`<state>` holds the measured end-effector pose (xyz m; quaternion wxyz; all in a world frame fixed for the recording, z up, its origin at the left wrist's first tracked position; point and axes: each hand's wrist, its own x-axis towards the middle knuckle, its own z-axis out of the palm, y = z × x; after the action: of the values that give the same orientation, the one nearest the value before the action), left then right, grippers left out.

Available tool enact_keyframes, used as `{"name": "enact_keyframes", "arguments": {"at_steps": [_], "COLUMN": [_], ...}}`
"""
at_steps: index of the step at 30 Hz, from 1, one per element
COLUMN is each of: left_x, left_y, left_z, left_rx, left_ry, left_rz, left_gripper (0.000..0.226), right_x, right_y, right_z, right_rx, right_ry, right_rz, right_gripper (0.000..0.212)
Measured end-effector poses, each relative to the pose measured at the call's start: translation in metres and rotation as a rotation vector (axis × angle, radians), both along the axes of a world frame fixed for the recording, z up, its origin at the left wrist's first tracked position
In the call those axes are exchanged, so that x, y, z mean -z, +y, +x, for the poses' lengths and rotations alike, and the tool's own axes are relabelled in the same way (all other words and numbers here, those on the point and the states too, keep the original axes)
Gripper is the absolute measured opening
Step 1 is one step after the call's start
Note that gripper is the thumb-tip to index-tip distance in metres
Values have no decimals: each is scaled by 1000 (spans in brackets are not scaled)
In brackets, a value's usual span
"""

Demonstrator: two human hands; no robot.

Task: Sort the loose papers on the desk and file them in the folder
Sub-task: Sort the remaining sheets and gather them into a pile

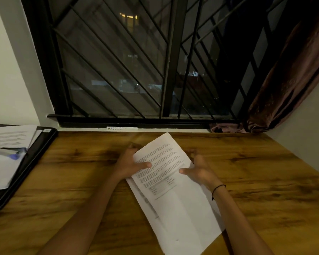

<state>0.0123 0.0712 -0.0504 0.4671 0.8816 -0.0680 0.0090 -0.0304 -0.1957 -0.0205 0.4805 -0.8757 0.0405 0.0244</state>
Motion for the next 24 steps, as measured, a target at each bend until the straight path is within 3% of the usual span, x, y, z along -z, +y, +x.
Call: {"name": "enact_keyframes", "arguments": {"at_steps": [3,7,10,12,15,18,24], "left_x": [0,-10,-19,-23,-25,-19,-16], "left_y": [5,6,12,22,31,27,17], "left_z": [-2,-9,-11,-14,-23,-25,-22], "left_rx": [40,20,-91,-139,9,36,-133], "left_ry": [10,-71,-162,-42,201,202,153], "left_rz": [-45,-167,-268,-462,-567,-593,-707], "left_gripper": [47,30,53,63,43,28,36], "right_x": [-5,-8,-4,2,11,17,23], "right_y": [0,-5,1,-1,-4,0,1], "right_z": [-4,-10,-6,-1,6,7,12], "right_rx": [-11,-209,-106,-14,61,94,147], "right_ry": [16,85,2,-52,-49,-5,-50], "right_rz": [112,173,296,412,516,559,627], "right_gripper": [51,31,21,21,31,55,31]}}
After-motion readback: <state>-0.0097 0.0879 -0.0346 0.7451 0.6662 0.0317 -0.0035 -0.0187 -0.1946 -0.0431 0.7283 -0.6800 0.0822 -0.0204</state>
